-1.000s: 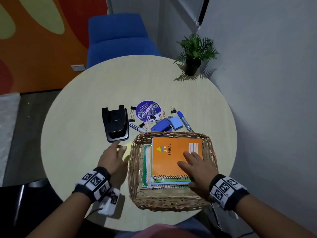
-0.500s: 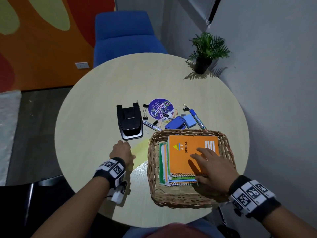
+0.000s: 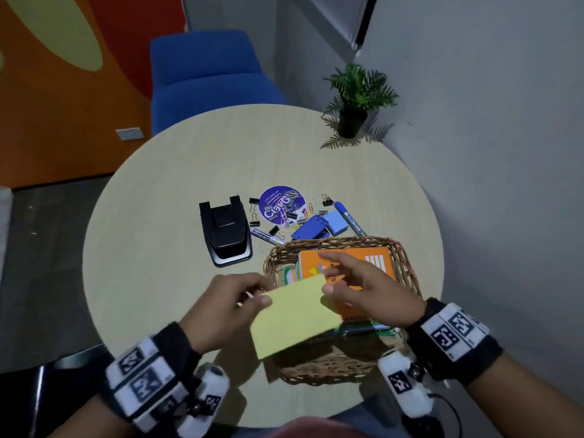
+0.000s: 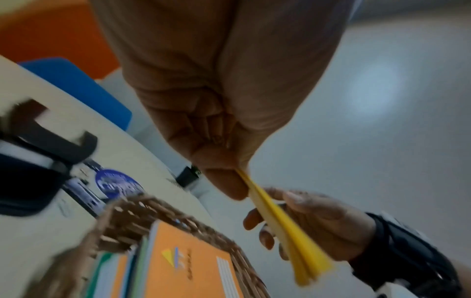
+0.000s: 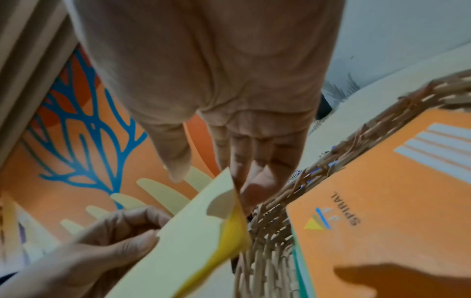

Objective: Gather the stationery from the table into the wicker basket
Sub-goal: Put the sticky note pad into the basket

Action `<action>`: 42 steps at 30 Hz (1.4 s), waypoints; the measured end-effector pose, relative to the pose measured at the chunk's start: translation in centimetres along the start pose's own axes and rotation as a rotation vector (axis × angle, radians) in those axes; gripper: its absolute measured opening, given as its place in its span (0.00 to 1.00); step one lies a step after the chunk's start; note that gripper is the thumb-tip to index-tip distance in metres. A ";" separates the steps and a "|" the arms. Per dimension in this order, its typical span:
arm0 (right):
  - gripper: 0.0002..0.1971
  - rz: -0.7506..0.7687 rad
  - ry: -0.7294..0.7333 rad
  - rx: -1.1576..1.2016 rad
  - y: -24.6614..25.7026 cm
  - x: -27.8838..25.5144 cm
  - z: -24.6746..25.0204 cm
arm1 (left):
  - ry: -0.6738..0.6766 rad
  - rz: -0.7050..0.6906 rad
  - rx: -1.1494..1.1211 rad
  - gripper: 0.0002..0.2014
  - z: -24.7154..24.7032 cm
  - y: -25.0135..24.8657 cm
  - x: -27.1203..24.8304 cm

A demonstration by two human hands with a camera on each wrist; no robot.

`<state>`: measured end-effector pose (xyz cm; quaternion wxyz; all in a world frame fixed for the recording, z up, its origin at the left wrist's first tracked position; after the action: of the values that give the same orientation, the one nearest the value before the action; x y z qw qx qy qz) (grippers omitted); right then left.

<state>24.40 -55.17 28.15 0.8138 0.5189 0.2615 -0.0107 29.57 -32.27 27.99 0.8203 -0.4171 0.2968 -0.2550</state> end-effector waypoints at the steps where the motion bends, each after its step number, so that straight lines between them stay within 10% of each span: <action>1: 0.24 -0.015 0.035 -0.023 -0.2 -0.3 0.3 | 0.036 -0.030 0.015 0.05 -1.0 -0.7 0.9; 14: 0.16 -0.406 -0.118 -0.296 -10.7 -6.0 5.7 | 0.245 0.056 0.678 0.16 -10.6 -1.1 10.4; 25: 0.27 -0.160 -0.349 -0.496 -11.2 -2.0 8.6 | 0.228 0.202 0.783 0.19 -10.7 0.3 11.3; 32: 0.24 -0.143 0.310 -1.065 -12.1 0.9 5.5 | 0.192 0.221 0.799 0.21 -11.3 -1.0 11.2; 36: 0.16 -0.118 0.383 -1.030 -11.3 1.6 6.9 | 0.204 0.234 0.727 0.19 -11.0 -1.6 11.1; 42: 0.16 0.077 0.135 -0.667 -4.5 3.7 11.1 | -0.265 0.301 0.361 0.15 -1.3 -1.9 10.3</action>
<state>30.92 -65.70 26.36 0.9193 0.2332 0.2841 0.1404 35.45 -40.82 26.16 0.9417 -0.2452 0.1954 -0.1224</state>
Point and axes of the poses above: each hand's wrist, its own x-axis towards the middle knuckle, its own z-axis out of the back of the hand, y = z × x, the point moved 4 cm from there along x, towards the middle knuckle, and after that the axes turned 8 degrees about y, right-handed, at the moved point
